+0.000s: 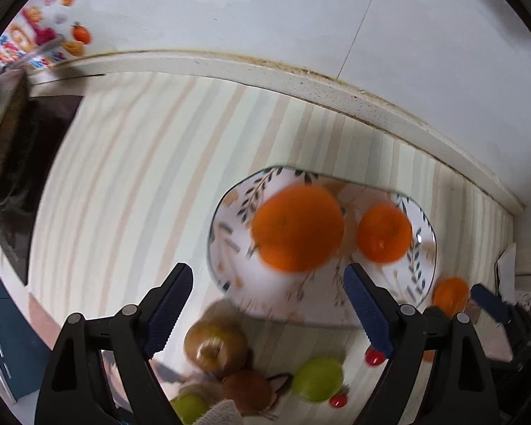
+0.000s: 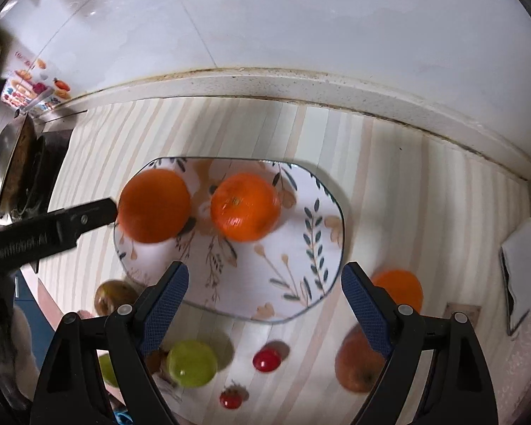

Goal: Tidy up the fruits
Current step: 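Grasp a green apple with the left tool while the right tool grasps another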

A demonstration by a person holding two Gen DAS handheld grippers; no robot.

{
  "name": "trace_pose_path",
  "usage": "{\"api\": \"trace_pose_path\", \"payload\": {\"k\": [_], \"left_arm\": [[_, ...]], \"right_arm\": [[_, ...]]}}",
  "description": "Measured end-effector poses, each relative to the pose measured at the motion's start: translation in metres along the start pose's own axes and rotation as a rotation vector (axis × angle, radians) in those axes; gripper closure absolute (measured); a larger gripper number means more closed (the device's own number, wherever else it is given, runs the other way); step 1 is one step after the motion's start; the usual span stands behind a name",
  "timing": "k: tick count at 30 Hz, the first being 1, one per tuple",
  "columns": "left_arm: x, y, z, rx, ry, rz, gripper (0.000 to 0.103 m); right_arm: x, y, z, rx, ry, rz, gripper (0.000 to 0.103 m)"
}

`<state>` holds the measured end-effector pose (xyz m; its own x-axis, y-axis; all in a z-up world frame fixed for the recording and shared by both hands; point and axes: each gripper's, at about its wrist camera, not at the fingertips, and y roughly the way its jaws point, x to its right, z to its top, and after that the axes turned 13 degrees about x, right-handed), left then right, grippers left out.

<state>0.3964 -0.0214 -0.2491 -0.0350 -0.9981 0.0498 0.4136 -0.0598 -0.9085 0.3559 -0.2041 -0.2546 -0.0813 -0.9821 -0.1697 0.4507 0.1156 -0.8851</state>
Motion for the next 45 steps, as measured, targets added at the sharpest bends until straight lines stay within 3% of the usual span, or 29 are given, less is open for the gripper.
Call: {"api": "trace_pose_path", "payload": {"k": [9,17,24,29,34,37,42,45], "left_arm": [[-0.005,-0.068,-0.047,0.139,0.072,0.010,0.016],[-0.021,-0.123,-0.075,0.205,0.070,-0.039,0.016],[-0.043,-0.156,-0.095,0.239,0.057,-0.048,0.016],[-0.070,-0.135,-0.111,0.176,0.022,-0.002,0.016],[-0.104,-0.088,-0.130,0.053,-0.025,0.069,0.016],[-0.120,-0.056,-0.147,-0.045,-0.056,0.083,0.016],[-0.131,-0.013,-0.175,-0.211,-0.159,-0.027,0.016],[-0.130,0.005,-0.187,-0.265,-0.220,-0.085,0.018]], "right_arm": [[-0.022,-0.067,-0.029,0.088,-0.026,-0.060,0.012],[-0.045,-0.130,-0.057,0.178,0.000,-0.058,0.012],[-0.051,-0.158,-0.083,0.194,0.050,-0.023,0.013],[-0.046,-0.135,-0.097,0.122,0.106,0.021,0.012],[-0.042,-0.067,-0.114,-0.018,0.173,0.088,0.013],[-0.047,-0.026,-0.123,-0.079,0.179,0.082,0.013],[-0.055,0.026,-0.132,-0.167,0.177,0.076,0.016],[-0.056,0.046,-0.134,-0.213,0.197,0.082,0.021]]}}
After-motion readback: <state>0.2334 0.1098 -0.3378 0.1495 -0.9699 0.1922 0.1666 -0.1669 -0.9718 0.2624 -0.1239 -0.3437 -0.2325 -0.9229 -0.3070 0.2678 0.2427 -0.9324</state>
